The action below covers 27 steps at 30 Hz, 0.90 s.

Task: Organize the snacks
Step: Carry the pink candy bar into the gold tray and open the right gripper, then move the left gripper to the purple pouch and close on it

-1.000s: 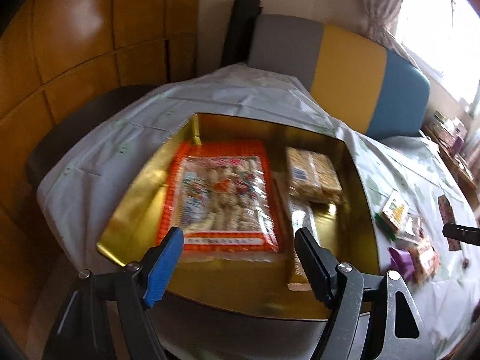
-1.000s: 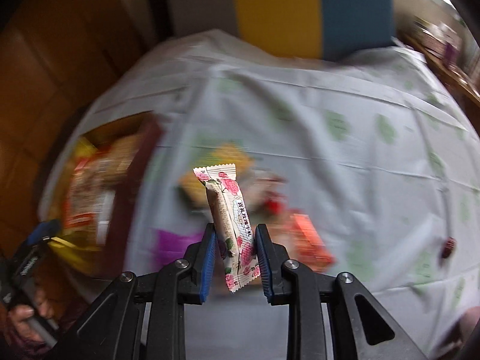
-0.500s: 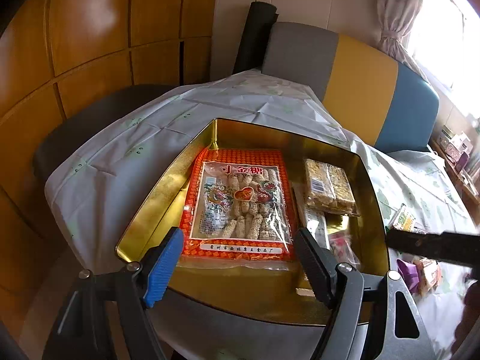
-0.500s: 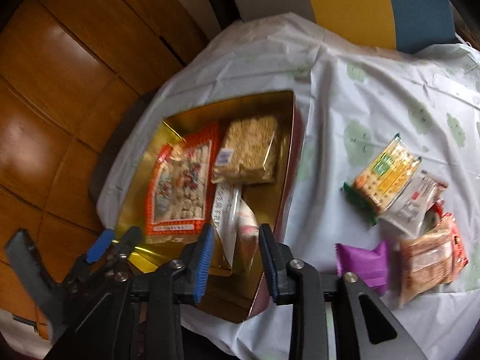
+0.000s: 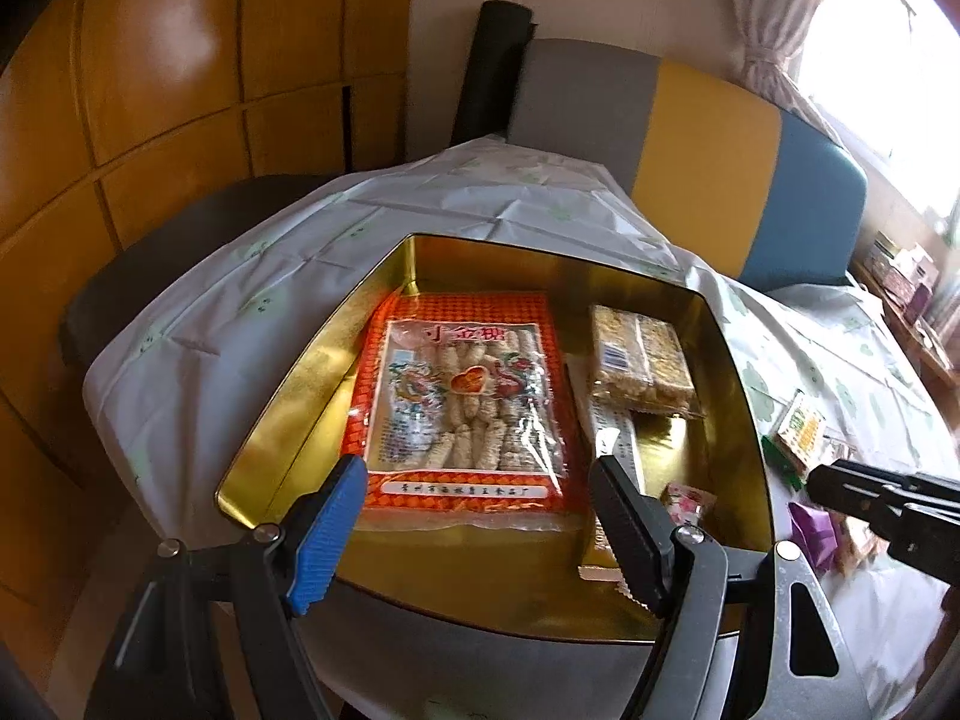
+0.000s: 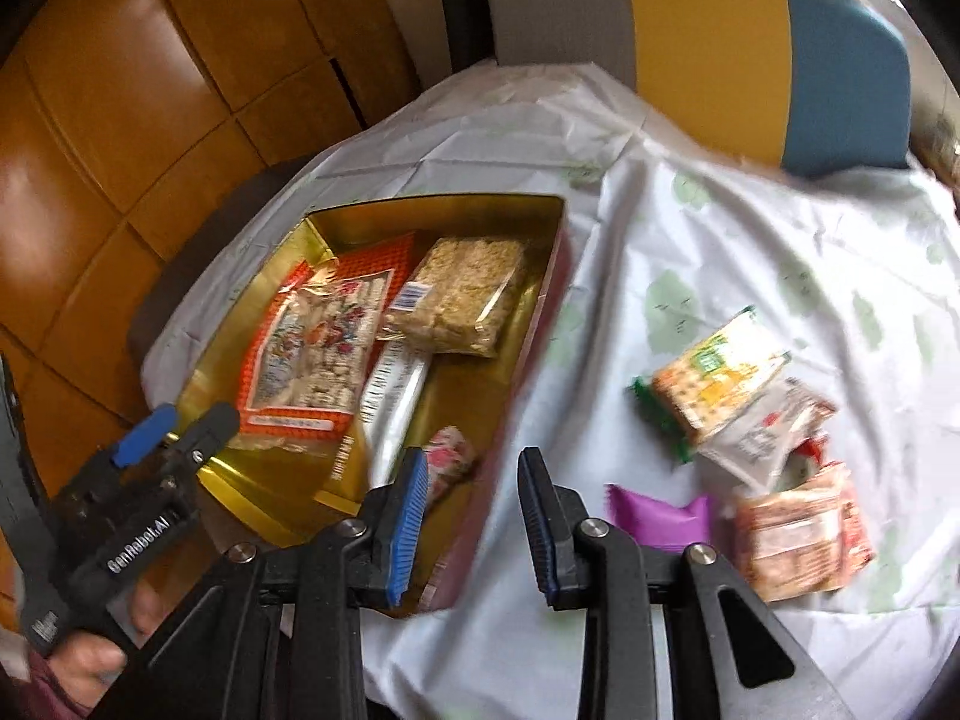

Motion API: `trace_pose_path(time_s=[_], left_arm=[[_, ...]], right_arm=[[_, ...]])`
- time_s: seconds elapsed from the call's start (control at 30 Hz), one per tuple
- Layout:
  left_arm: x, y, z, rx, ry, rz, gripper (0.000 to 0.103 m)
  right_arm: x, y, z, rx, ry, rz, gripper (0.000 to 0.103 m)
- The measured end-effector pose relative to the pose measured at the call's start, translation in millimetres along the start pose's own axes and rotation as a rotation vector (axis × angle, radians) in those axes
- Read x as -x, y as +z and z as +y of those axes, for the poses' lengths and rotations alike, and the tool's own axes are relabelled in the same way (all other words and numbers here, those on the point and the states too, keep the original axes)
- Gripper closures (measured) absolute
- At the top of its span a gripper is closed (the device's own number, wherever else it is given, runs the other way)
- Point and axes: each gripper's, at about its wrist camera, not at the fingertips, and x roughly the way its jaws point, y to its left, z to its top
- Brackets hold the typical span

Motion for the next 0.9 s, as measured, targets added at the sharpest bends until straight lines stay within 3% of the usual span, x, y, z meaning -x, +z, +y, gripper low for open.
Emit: trace_pose_path(time_s=[0.2, 0.9], left_arm=[[1.7, -3.9, -14.6, -0.047, -0.019, 0.007, 0.026], [7.4, -10.9, -55.8, -0.158, -0.058, 0.028, 0.026]], right_arm=[[14.9, -9.2, -26.4, 0.019, -0.094, -0.023, 0.071], [70.1, -26.2, -197.3, -0.095, -0.449, -0.031, 0.071]])
